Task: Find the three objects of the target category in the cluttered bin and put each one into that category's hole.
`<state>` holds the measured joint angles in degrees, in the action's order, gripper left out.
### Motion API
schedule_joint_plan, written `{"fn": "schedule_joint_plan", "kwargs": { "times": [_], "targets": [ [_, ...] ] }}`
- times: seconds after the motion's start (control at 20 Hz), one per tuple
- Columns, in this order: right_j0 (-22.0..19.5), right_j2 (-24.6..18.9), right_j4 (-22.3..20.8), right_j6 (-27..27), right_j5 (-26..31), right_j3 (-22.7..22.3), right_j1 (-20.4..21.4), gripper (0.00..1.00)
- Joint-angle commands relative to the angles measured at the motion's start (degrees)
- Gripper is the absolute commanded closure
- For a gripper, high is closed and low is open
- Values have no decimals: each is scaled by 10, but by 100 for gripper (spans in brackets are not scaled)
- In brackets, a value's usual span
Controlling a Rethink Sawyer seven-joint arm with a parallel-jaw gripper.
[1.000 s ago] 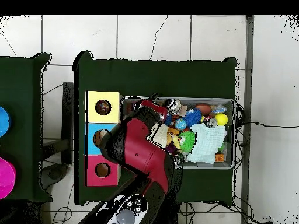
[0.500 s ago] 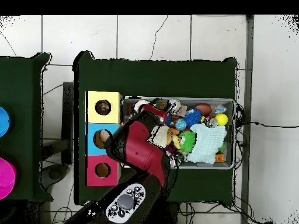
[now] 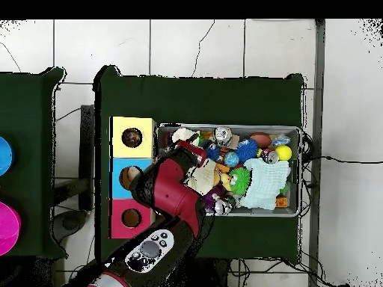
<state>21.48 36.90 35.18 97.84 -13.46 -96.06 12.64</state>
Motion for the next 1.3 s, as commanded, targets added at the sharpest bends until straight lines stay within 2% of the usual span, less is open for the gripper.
{"fn": "schedule_joint_plan", "kwargs": {
  "times": [0.05, 0.2, 0.3, 0.4, 0.5, 0.65, 0.75, 0.8, 0.95, 1.15, 1.3],
  "targets": [
    [-5, -53, 31, 110, 146, -6, -31, 0],
    [-17, -64, 15, 107, 191, -3, -21, 0],
    [-37, -87, -5, 96, 205, -2, -6, 0],
    [-74, -133, -29, 76, 209, -7, 17, 0],
    [-139, -223, -56, 41, 215, -27, 51, 0],
    [-224, -355, -41, -5, 317, -78, 99, 0],
    [-259, -411, -26, -4, 343, -114, 128, 0],
    [-265, -422, -28, 3, 342, -122, 137, 0],
    [-323, -504, -20, -6, 340, -160, 155, 0],
    [-353, -547, -21, 13, 384, -171, 160, 0],
    [-358, -557, -26, 35, 410, -178, 170, 0]
  ]
}}
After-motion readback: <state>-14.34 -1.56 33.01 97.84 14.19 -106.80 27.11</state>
